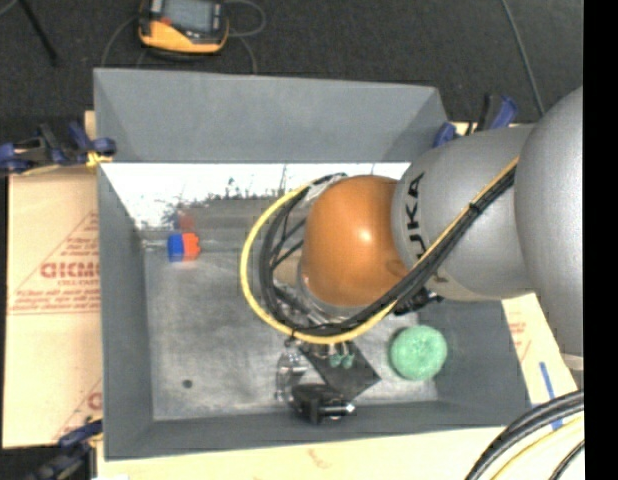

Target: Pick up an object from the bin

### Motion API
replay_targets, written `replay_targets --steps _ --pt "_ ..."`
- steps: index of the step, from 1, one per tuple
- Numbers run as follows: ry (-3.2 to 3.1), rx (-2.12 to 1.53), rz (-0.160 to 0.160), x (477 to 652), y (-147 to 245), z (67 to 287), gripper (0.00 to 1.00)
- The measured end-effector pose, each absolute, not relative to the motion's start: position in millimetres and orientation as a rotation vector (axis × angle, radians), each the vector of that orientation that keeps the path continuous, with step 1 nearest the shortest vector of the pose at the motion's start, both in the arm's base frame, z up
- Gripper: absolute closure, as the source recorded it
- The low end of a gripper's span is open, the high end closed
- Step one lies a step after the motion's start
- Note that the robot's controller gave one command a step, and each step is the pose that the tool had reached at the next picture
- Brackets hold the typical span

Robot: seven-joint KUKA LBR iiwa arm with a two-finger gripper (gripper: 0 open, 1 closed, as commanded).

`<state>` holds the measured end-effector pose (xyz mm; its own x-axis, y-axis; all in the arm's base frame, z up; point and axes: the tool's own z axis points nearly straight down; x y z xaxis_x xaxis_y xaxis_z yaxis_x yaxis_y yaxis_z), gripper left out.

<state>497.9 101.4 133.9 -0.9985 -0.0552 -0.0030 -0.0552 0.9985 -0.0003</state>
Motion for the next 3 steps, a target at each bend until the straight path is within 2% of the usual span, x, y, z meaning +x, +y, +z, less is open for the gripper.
replay_targets --steps 1,2,3 --pt "3.148 -0.121 -0.004 498.6 115.3 160.8 0.00" --pt "3.107 -0.293 0.004 521.1 99.2 175.3 0.00" --pt "3.080 -0.588 -0.002 542.8 69.5 114.2 0.00"
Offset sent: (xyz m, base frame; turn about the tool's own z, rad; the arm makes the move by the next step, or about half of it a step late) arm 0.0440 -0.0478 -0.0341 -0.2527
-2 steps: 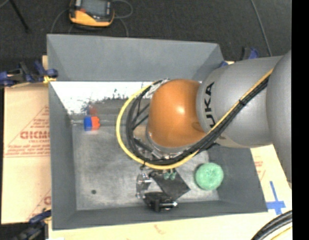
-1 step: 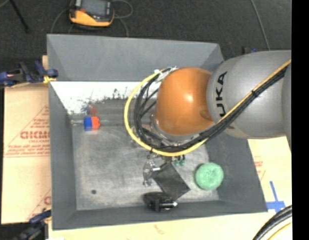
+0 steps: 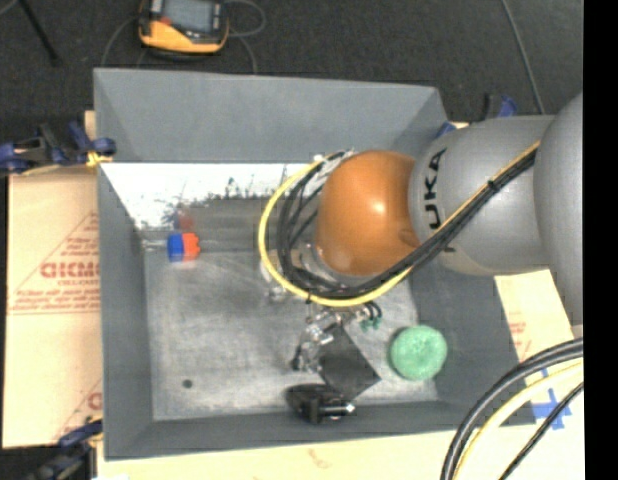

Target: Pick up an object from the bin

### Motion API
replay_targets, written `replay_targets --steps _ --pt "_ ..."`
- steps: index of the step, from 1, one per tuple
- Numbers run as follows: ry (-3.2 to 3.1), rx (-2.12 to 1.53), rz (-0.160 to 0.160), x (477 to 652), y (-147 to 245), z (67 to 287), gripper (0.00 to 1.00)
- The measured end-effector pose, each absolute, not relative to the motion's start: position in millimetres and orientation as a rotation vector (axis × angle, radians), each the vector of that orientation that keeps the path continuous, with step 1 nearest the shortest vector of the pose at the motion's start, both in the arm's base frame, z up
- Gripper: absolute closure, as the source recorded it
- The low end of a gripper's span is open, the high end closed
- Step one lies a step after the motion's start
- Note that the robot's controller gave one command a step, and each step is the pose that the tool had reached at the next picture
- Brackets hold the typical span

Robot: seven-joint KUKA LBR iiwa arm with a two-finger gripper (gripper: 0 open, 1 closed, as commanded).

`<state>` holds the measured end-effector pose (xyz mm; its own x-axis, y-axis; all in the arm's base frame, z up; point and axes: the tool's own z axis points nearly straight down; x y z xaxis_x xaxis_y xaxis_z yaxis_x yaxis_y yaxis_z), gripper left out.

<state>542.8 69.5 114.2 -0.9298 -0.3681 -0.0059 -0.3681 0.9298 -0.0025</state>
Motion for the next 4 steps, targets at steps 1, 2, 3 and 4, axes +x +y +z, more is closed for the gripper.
replay_targets --steps 1,2,3,4 --pt "3.083 -0.608 0.002 521.0 46.7 104.6 0.00" --pt "3.106 -0.460 0.002 516.3 33.0 84.1 1.00" --pt "3.098 -0.455 0.001 518.8 32.9 85.5 0.00" --pt "3.098 -0.454 0.001 518.7 32.8 85.5 0.00"
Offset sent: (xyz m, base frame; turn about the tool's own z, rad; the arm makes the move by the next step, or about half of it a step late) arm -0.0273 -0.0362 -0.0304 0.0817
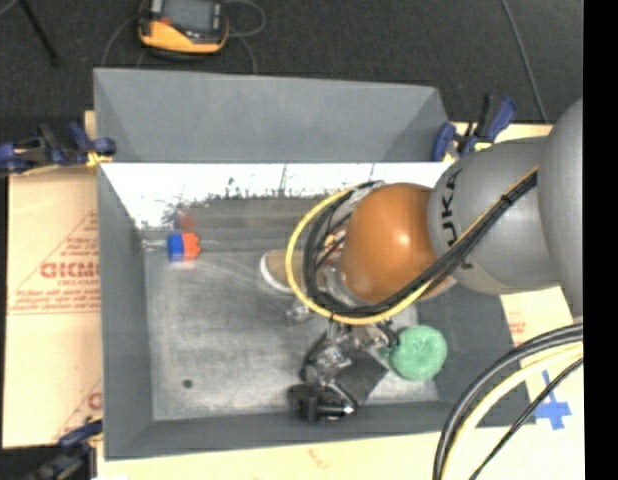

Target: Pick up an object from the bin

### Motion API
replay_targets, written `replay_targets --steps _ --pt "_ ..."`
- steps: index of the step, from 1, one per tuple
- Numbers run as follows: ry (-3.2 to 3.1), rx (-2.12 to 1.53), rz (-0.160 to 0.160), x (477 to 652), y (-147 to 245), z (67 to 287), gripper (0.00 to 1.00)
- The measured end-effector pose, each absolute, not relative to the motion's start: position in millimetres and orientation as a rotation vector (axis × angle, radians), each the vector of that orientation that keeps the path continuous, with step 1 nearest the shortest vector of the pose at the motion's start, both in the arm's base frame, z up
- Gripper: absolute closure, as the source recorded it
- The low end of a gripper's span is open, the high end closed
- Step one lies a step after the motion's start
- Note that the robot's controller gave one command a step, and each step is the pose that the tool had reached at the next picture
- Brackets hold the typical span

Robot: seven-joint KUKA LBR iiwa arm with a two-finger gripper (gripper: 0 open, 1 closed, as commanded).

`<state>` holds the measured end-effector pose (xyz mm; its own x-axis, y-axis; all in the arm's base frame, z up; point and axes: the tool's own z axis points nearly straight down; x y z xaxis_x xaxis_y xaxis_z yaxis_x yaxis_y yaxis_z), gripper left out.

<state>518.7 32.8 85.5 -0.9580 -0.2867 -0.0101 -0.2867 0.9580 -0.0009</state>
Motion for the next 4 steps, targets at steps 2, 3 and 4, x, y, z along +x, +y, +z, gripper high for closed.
replay_targets --steps 2,3,4 --pt "3.118 -0.292 0.003 485.3 -37.8 73.6 1.00" --pt "3.121 -0.295 -0.001 504.1 -38.6 232.7 1.00" --pt "3.123 -0.295 -0.001 503.6 -38.5 231.9 1.00"
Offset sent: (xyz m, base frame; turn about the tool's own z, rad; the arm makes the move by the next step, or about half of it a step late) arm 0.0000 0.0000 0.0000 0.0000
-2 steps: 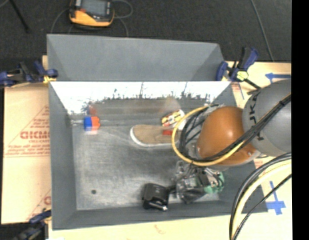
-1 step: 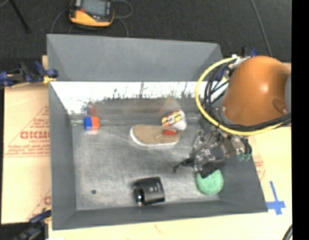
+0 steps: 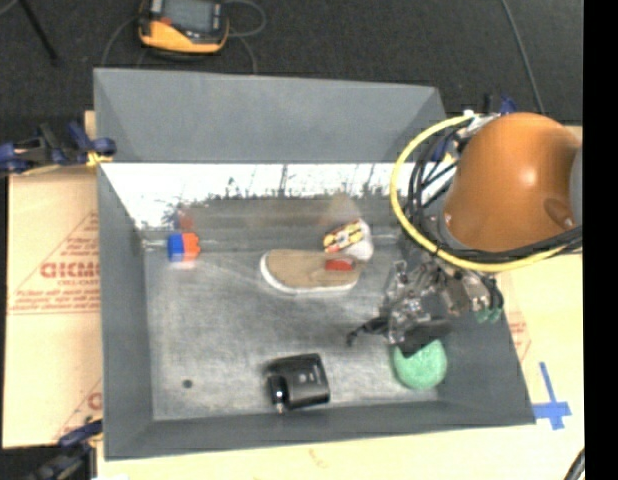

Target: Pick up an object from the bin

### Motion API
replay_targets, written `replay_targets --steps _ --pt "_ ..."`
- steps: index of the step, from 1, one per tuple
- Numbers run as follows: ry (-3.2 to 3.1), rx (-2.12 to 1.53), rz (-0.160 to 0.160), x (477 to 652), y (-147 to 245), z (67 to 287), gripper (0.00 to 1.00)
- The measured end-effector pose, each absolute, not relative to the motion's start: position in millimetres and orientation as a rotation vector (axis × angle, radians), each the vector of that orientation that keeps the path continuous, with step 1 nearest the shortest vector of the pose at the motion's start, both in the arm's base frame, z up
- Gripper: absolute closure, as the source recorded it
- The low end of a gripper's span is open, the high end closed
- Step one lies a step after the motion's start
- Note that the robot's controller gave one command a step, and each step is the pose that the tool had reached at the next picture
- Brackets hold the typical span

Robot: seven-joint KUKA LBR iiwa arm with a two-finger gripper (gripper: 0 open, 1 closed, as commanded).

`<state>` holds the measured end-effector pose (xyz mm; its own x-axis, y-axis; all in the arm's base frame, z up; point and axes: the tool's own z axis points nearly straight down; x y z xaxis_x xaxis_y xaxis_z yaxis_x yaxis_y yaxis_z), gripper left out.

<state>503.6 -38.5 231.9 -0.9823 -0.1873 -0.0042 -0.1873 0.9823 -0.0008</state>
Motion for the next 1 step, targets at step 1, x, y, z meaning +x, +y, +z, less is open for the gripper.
replay_targets --steps 1 --pt "3.136 0.022 0.001 546.2 -43.1 217.8 1.00"
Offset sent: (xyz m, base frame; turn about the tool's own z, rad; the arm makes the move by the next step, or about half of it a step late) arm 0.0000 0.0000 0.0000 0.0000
